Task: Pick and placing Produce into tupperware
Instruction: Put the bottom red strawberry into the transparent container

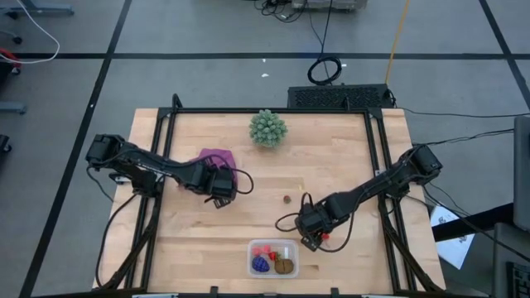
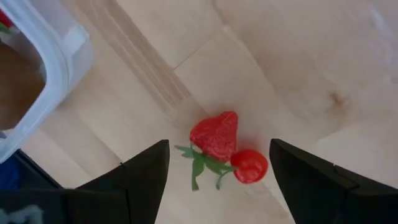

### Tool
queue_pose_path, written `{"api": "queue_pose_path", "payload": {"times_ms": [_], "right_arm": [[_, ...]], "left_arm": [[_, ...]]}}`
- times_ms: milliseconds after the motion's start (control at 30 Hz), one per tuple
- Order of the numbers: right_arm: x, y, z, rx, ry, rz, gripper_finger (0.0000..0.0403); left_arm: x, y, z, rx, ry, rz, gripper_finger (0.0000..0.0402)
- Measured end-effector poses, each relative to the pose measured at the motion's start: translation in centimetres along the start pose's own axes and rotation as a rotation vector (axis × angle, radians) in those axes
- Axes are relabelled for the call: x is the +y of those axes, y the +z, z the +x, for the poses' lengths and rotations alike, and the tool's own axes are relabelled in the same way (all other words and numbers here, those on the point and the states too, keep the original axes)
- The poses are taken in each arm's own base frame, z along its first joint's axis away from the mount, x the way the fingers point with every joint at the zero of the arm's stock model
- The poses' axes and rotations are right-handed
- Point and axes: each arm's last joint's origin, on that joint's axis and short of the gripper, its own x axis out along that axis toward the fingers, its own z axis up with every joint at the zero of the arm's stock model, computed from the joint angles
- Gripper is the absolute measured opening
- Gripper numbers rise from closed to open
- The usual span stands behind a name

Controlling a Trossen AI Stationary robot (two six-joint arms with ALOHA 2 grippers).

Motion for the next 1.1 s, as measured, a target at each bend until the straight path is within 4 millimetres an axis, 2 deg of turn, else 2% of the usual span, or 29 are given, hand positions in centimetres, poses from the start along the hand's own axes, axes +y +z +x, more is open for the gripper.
{"api": "queue_pose_path", "payload": {"times_ms": [167,400,800,1100], "right_arm": [[0.2,-0.5,0.1,0.008,0.000,0.014,0.0270],[0.5,-0.3,0.2,-0.012,0.029,0.016,0.0270],[-1.1,-0.8,3.4,0.060,0.131,0.063,0.0270],[-1.3,-0.8,3.6,0.059,0.139,0.041,0.0270]], "left_arm": [[-0.5,-0.3,-0.2,-0.007,-0.007,0.017,0.0230],[-1.0,-0.2,-0.4,-0.035,-0.028,0.022,0.0230],[-1.3,-0.2,-0.5,-0.053,-0.040,0.033,0.0230],[-1.3,-0.2,-0.5,-0.053,-0.038,0.033,0.0230]]}}
